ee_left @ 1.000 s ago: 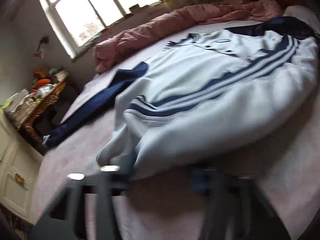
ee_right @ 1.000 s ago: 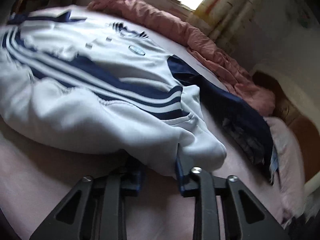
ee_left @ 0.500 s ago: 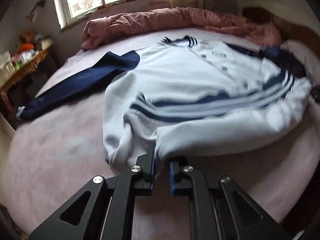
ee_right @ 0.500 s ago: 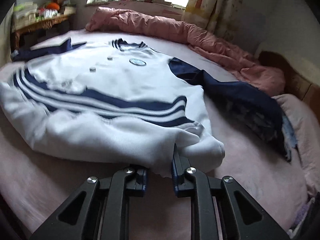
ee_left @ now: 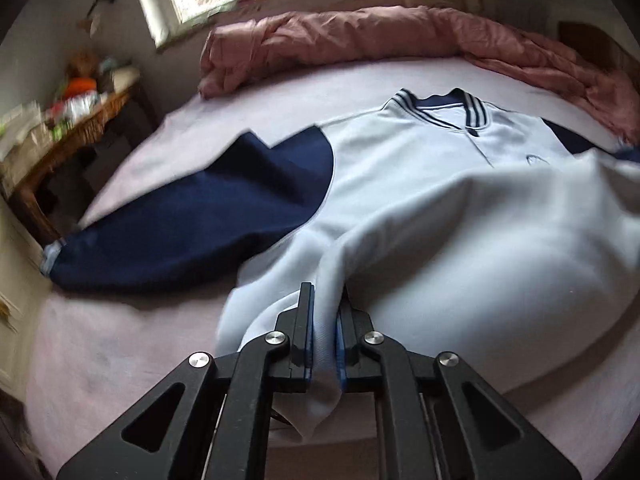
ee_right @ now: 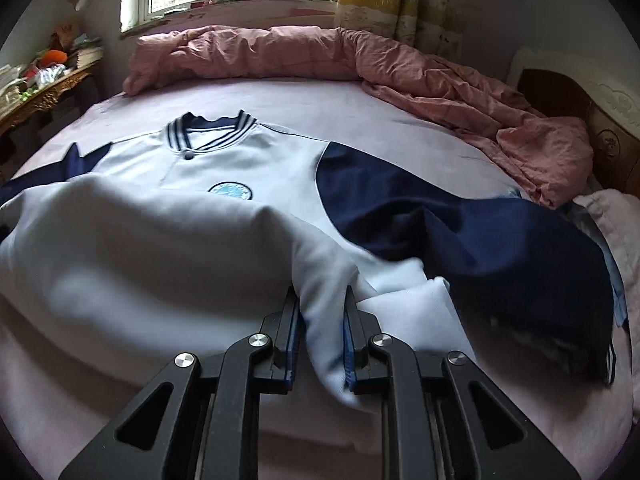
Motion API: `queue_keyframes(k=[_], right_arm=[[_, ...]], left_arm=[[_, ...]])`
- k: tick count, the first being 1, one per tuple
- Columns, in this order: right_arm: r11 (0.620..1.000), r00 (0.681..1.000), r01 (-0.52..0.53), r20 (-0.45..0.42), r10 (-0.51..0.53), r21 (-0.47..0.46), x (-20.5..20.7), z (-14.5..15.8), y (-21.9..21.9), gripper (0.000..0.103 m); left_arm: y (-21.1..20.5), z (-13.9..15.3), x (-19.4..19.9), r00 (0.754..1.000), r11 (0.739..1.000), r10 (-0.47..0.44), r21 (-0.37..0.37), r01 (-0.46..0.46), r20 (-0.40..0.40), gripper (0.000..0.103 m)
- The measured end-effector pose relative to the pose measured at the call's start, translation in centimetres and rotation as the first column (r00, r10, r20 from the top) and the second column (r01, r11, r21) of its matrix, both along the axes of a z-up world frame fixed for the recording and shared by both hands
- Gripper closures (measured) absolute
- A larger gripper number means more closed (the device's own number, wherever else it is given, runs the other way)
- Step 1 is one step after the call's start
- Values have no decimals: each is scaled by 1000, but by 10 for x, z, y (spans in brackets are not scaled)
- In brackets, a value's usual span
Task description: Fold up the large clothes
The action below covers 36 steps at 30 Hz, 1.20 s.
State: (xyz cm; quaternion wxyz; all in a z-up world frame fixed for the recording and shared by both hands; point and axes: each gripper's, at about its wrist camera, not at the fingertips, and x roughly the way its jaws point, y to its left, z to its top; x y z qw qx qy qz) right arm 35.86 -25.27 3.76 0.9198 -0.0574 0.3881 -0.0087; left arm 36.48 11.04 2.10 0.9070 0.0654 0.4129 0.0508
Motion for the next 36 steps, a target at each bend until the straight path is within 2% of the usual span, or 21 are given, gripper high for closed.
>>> queue_keyframes(k=[5, 9, 11, 13, 14, 15, 16, 18, 21, 23, 26, 27, 28, 29, 30, 33, 36], right_arm=[[1000, 1000, -10, -24, 10, 0, 26, -24, -1, 84], [1000, 998, 11, -57, -9, 29, 34, -38, -7, 84], [999, 999, 13, -51, -11, 41, 28, -33, -8, 83], [999, 1000, -4, -27, 5, 44, 17, -24, -10, 71], [999, 1000, -5, -9, 5, 47, 12, -20, -13, 65], [999, 1000, 10, 22, -11, 47, 5, -14, -19, 49], [999, 999, 26, 38, -28, 47, -1, -11, -25, 47], [997, 998, 59, 32, -61, 58, -5, -7, -38, 47], [984, 997, 82, -11, -81, 159, -5, -11, -64, 47], [969, 995, 95, -56, -84, 229, -1, -20, -78, 46], [955, 994, 72, -94, -47, 288, 6, -35, -83, 44], [957, 995, 75, -88, -52, 279, 7, -38, -82, 44], [962, 996, 74, -74, -56, 265, 9, -39, -81, 51], [964, 997, 75, -53, -63, 257, 8, -39, -80, 69], [963, 996, 93, -23, -90, 252, 7, -36, -81, 96], [941, 989, 84, 89, -119, 328, 0, -20, -86, 96], [954, 973, 34, 209, -100, 298, -6, -1, -76, 96]], left_arm=[[-3, -20, 5, 999, 999, -42, 34, 42, 14, 94], [17, -25, 2, 996, 990, -37, -132, 47, 77, 91], [26, -19, -3, 994, 982, -45, -179, 62, 98, 77], [32, -8, -15, 989, 985, 6, -173, 20, 150, 19], [34, -3, -21, 983, 987, 33, -159, -4, 181, 11], [36, 2, -26, 978, 989, 60, -143, -31, 199, 6], [38, 5, -28, 979, 989, 69, -139, -42, 194, 6], [44, 7, -29, 982, 984, 78, -170, -49, 170, 6], [52, 2, -25, 986, 973, 108, -216, -78, 130, 6], [54, -4, -21, 986, 972, 112, -218, -83, 124, 6], [52, -13, -18, 978, 966, 68, -257, -15, 198, 14], [48, -19, -13, 984, 971, 53, -239, -11, 169, 44], [48, -20, -12, 986, 975, 69, -221, -34, 150, 92], [49, -19, -12, 984, 976, 92, -209, -59, 152, 97], [51, -16, -16, 978, 974, 100, -219, -59, 182, 99], [54, 1, -31, 956, 972, 114, -229, -51, 272, 99], [50, 2, -31, 956, 977, 135, -197, -85, 260, 99]])
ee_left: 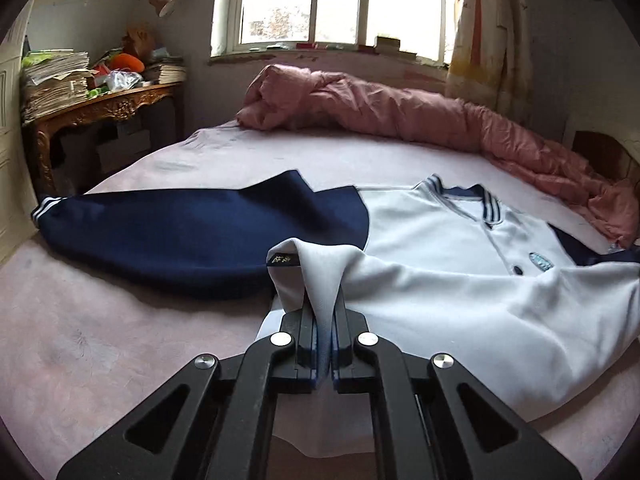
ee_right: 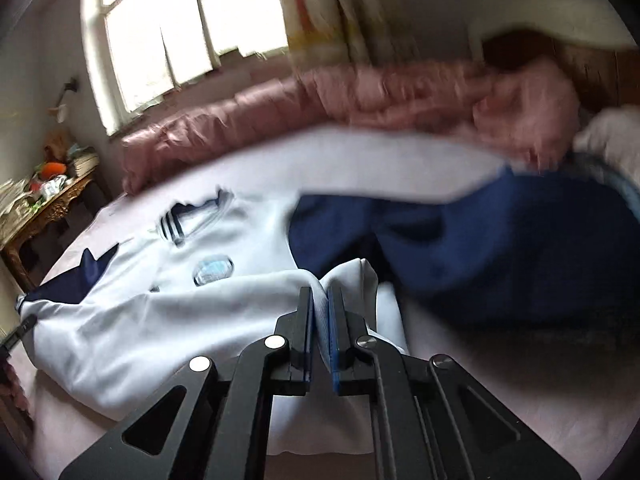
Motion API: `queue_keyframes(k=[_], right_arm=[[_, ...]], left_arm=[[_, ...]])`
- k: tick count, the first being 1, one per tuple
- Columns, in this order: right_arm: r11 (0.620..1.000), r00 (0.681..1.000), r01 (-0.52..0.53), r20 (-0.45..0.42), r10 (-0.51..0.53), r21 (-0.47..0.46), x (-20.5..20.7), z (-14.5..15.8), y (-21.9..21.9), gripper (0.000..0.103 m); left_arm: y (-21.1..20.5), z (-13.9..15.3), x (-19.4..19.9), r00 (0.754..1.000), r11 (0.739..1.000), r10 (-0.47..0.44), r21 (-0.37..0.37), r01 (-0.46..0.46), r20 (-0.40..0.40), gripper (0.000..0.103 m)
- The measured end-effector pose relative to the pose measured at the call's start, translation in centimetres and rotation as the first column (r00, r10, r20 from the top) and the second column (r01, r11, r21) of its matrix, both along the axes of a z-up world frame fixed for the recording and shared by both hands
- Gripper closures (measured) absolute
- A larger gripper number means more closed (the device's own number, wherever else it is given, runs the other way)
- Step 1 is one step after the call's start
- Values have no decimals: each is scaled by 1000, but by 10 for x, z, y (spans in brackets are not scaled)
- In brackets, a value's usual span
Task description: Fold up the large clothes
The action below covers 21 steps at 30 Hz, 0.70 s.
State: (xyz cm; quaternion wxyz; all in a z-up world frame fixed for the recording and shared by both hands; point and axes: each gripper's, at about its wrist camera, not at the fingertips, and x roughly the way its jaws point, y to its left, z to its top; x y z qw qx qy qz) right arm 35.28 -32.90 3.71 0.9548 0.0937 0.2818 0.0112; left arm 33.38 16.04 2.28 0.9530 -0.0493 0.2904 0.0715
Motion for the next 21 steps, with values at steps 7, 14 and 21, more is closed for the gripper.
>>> queue_keyframes(k=[7, 14, 21], right_arm=[[997, 970, 33, -237, -48, -68, 38, -53, -1, 91], [998, 974, 51, -220, -58, -40, 8, -18, -5, 53], [995, 966, -98, -241, 93, -7, -13, -11, 27, 50]], left_arm=[[0, -33, 28, 987, 1000, -24, 10, 26, -159, 97], [-33, -1, -13, 998, 986, -55, 155, 54, 3, 46], [-68, 12, -41, 988, 982, -153, 105, 155, -29, 37]])
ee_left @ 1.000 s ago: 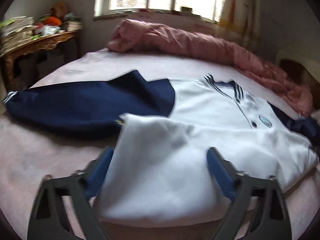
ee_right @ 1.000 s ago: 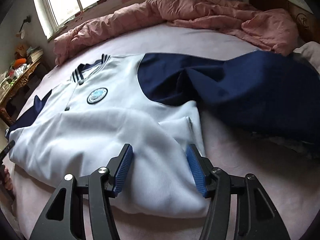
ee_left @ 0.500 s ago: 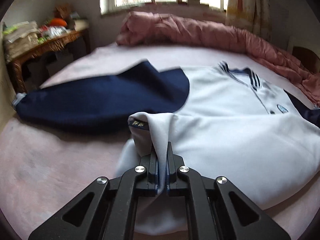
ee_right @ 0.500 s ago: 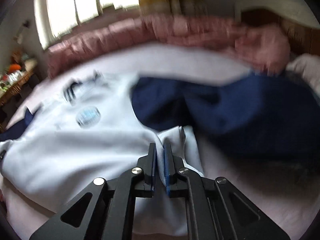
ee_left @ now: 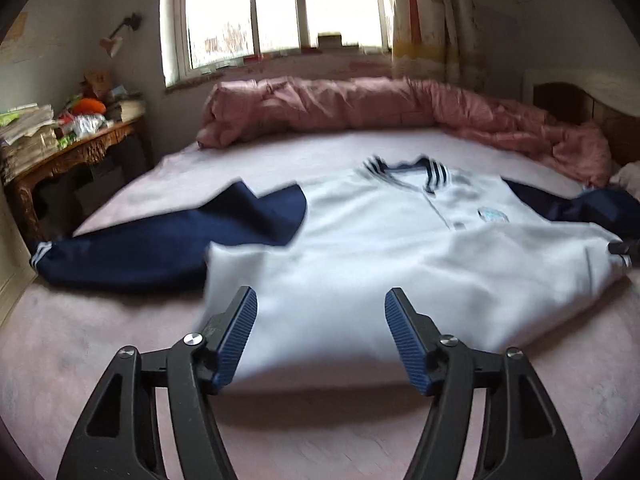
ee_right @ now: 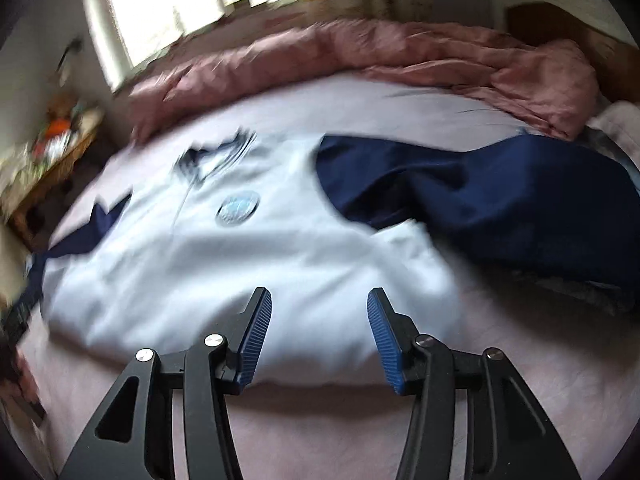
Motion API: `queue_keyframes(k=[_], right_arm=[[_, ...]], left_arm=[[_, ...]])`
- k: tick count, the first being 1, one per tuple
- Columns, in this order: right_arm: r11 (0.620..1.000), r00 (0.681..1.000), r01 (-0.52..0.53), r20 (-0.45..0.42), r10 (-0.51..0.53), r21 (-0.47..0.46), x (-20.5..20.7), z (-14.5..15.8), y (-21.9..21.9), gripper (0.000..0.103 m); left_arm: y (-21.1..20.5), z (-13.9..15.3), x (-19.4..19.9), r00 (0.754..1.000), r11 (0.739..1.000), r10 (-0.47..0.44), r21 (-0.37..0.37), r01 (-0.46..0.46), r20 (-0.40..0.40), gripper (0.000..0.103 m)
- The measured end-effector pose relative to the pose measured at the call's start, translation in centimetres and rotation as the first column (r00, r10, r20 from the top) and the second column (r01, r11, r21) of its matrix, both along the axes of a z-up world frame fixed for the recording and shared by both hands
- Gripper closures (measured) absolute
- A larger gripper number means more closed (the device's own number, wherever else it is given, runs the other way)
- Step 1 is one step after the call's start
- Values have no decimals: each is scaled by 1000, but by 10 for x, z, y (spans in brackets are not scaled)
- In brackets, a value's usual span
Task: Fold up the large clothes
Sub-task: 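Press and straighten the folded edge with both open grippers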
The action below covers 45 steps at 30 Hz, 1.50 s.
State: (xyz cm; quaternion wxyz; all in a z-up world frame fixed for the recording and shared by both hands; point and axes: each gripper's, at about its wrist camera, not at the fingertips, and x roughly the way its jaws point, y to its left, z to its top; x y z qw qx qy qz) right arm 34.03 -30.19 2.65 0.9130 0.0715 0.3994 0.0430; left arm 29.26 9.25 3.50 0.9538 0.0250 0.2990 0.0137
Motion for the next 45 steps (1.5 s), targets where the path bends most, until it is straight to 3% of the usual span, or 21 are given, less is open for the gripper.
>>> queue_keyframes(k=[3, 5, 14, 20, 26, 30, 32, 35, 39, 42, 45], right_arm=[[993, 994, -8, -113, -6, -121, 5, -29, 17, 49], [993, 983, -18, -184, -3, -114, 1, -40, 17, 47], [999, 988, -7, -154, 0, -43, -24, -36, 2, 47], [991, 998, 54, 36, -50, -121, -29, -16, 10, 40], [989, 997, 71, -33, -76, -130, -13, -51, 11, 22], [988, 996, 75, -34, -80, -134, -11, -52, 12, 14], [985, 996, 78, -36, -85, -155, -11, -50, 14, 13], [983, 995, 97, -15, -101, -155, -15, -44, 12, 12], [972, 988, 144, 90, -129, -186, -28, -30, 20, 23], [973, 975, 153, 186, -120, -172, -40, -15, 24, 23], [975, 962, 158, 247, -115, -159, -49, -2, 24, 23]], left_arm=[[-1, -24, 11, 988, 997, 49, -57, -58, -144, 36], [0, -43, 18, 965, 991, 84, -78, -106, -248, 36], [-4, -49, 19, 967, 993, 90, -56, -106, -237, 33], [-5, -51, 16, 970, 992, 87, -64, -104, -227, 31], [-12, -55, 17, 967, 994, 103, -8, -108, -232, 21], [-12, -59, 21, 957, 990, 138, 22, -137, -255, 6], [-9, -59, 22, 957, 991, 129, 1, -134, -260, 6], [-9, -53, 16, 971, 994, 90, -33, -100, -221, 7], [-21, -29, -7, 999, 999, 17, -38, -19, -42, 7], [-24, -16, -23, 995, 999, 25, -31, -22, 96, 7], [-23, -9, -30, 985, 999, 16, -47, -8, 171, 7]])
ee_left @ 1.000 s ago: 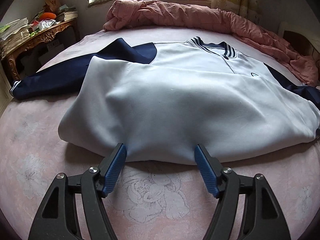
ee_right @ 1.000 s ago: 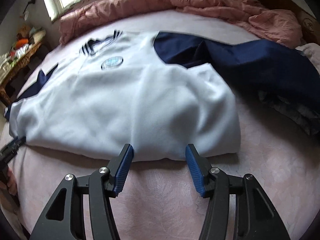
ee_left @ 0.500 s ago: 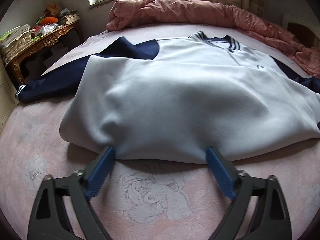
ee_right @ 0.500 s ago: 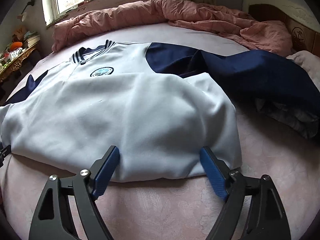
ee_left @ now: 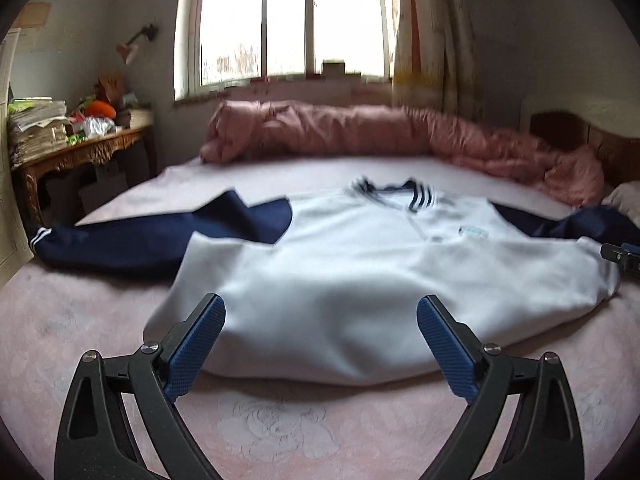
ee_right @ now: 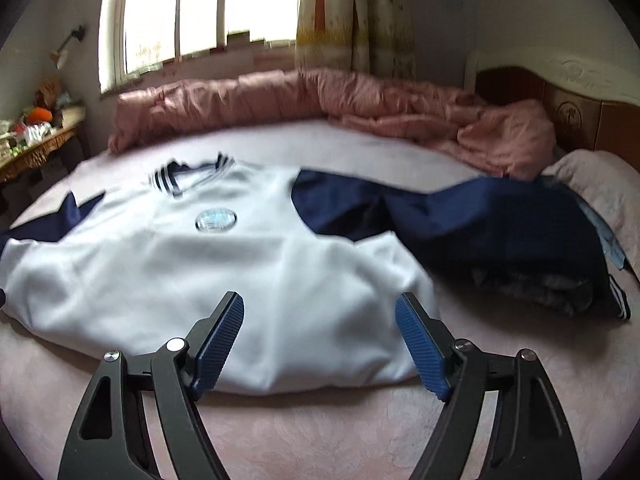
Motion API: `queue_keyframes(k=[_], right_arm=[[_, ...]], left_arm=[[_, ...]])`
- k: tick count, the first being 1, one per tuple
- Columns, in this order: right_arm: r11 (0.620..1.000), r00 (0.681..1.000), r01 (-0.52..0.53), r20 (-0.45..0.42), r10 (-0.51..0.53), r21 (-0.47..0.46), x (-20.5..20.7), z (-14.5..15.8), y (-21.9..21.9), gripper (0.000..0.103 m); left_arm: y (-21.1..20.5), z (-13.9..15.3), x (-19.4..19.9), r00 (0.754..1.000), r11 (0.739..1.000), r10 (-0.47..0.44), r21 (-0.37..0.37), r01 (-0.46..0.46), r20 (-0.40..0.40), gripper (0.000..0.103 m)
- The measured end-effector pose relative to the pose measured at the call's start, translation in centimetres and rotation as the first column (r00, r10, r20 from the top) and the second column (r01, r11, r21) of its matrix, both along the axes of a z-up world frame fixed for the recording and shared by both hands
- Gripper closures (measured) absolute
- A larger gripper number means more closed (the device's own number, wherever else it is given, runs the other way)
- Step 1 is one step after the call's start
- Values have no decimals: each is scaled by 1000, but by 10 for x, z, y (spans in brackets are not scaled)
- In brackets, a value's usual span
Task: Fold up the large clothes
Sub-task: 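Press and straighten the folded edge with both open grippers, then grasp the striped navy sleeve cuff with the right gripper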
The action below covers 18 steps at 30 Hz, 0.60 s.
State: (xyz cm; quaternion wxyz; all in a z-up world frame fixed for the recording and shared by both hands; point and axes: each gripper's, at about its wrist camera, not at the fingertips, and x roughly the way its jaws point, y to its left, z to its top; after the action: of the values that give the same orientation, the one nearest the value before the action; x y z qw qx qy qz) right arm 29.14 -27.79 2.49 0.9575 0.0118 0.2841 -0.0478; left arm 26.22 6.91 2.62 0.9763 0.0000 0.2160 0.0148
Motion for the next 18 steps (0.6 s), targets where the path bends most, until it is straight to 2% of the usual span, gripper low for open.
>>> queue_keyframes(k=[4, 7, 10, 12, 14, 16, 18], right_arm=[[999, 997, 34, 74, -36, 29, -9, 15, -13, 23], [996, 994, 54, 93, -61, 71, -8, 23, -30, 23], [989, 991, 90, 87, -100, 113, -6, 28, -53, 23], [979, 983, 151, 87, -164, 138, -10, 32, -74, 22], [942, 947, 280, 110, -303, 188, -23, 42, -106, 18], [911, 915, 339, 143, -378, 234, -36, 51, -133, 16], [877, 887, 395, 136, -442, 273, -43, 53, -164, 16]], left_arm=[[4, 5, -3, 999, 1000, 23, 3, -23, 44, 1], [15, 6, -1, 997, 997, 60, -42, -58, 49, 1], [24, 5, 3, 997, 994, 66, -93, -63, 32, 1], [25, 0, 9, 998, 993, 60, -98, -60, 2, 1], [22, -7, 16, 995, 993, 83, -78, -86, -47, 1], [23, -12, 20, 993, 992, 89, -78, -95, -75, 1], [24, -12, 19, 993, 992, 92, -86, -97, -69, 1]])
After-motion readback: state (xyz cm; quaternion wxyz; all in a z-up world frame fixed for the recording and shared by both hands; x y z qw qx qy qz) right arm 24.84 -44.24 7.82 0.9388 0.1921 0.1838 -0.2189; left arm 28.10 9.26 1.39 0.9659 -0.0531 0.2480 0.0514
